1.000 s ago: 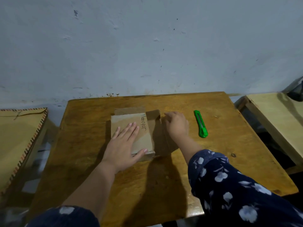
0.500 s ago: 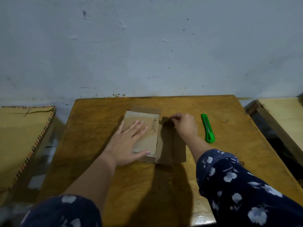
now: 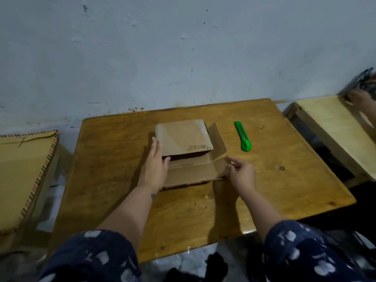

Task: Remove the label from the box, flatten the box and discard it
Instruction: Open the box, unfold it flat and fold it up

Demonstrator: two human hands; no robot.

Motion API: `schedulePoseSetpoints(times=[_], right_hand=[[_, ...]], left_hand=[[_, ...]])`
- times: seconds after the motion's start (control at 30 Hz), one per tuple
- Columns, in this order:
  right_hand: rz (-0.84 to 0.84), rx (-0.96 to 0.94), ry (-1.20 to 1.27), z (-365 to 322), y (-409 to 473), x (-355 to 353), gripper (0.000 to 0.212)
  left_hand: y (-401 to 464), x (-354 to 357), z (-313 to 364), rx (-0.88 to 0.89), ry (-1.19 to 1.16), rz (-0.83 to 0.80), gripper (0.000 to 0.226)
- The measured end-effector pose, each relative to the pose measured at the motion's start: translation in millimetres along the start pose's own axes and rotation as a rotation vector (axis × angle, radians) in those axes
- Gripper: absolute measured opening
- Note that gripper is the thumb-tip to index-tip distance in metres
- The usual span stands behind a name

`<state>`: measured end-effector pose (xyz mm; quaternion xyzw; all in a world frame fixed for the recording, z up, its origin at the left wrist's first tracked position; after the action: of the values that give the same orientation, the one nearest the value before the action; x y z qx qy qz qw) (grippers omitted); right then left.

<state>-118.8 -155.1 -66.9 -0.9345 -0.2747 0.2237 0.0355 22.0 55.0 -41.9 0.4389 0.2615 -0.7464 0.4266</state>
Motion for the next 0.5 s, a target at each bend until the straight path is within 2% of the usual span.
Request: schedulePoseSetpoints(times=[0.1, 0.17, 0.23, 0.27, 0.37, 0.4, 0.5], right_hand=[[-0.034, 0.033, -0.012, 12, -13, -4, 0.034], [-0.015, -0.03, -0.217, 11, -16, -5, 0.032], [0.074, -0.215, -0.405, -3, -19, -5, 0.029], [0.103, -0.36, -0.407, -14, -21, -4, 0.028], [0.025, -0.765, -0.37, -47, -27, 10, 0.034], [-0.029, -0.784, -0.396, -53, -25, 17, 0.038], [-0.166, -0.576, -0.469, -52, -18, 33, 0.045]], left_hand=[[-11, 3, -12, -0.013, -0.071, 0.053, 0.064], [-14, 5, -19, -0.009, -0.097, 0.058, 0.064], [-14, 6, -24, -0.006, -0.097, 0.058, 0.064], [-13, 5, -25, -0.004, -0.095, 0.06, 0.064], [-10, 3, -28, 0.007, -0.089, 0.067, 0.064], [-10, 3, -28, 0.006, -0.087, 0.067, 0.064], [-11, 4, -30, 0.005, -0.092, 0.069, 0.065]])
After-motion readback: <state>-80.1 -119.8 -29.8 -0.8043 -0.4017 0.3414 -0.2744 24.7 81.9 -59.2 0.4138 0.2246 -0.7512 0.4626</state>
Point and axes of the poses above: each hand's wrist, its own y-axis towards the middle knuckle, its own x-axis out of the palm, z = x × y, the point moved 3 cm from there along y, towards the middle knuckle, and after that the axes turned 12 degrees about y, right-handed, at the moved point
